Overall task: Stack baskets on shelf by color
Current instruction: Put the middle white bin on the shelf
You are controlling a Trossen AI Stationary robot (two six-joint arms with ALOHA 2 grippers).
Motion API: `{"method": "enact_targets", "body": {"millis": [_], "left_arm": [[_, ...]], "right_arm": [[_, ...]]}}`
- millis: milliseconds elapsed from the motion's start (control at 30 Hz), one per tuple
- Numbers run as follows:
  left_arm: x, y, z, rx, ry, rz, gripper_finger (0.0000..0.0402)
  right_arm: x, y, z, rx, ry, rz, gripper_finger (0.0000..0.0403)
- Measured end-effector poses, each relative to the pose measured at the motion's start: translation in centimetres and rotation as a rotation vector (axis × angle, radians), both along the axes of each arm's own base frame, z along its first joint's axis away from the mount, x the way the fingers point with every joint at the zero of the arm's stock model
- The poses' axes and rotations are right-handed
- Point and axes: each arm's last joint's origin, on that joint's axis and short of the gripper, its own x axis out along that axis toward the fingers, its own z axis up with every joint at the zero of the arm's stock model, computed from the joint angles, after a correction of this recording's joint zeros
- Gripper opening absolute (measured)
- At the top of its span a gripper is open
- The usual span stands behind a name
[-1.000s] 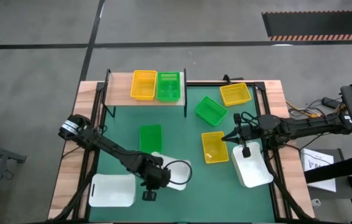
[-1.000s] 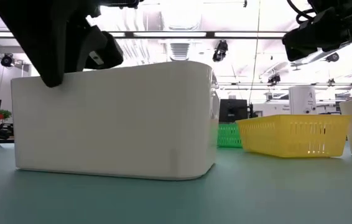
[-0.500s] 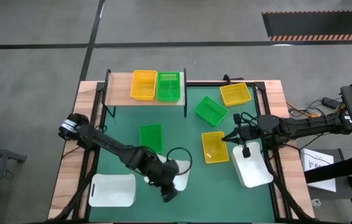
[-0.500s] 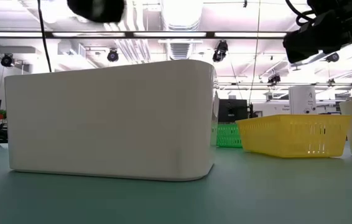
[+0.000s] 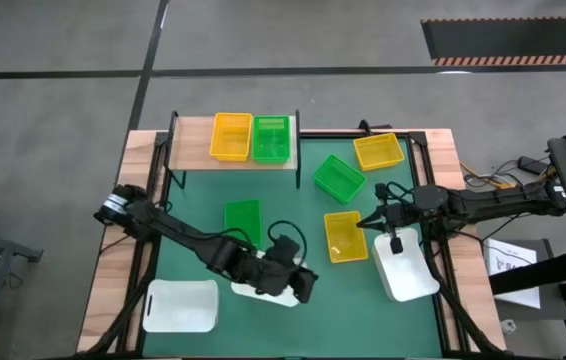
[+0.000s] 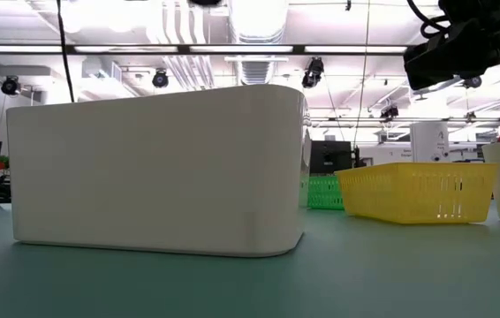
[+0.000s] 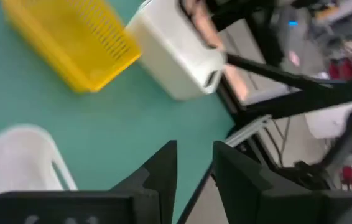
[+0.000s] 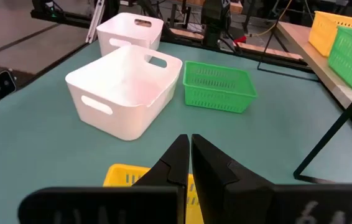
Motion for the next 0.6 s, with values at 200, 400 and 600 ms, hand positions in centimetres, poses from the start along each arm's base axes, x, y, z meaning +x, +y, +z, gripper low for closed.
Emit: {"method": "enact_targets", "body": {"millis": [200, 400, 600], "left_arm": [[1.5, -0.7, -2.1, -0.168, 0.196, -0.002, 0.0068], [1.0, -0.5, -3.1, -0.14, 0.5, 0.037, 0.0046], [2.5, -0.1, -3.6, -0.128, 0.442, -0.026, 0.0044]], "right_arm": [[0.0, 0.0, 0.0, -0.019, -0.003, 0.005, 0.0011], [0.0, 0.0, 0.1, -0.022, -0.012, 0.006, 0.0011], [0.0, 0.0, 0.1, -0.022, -0.013, 0.005, 0.0011]]}}
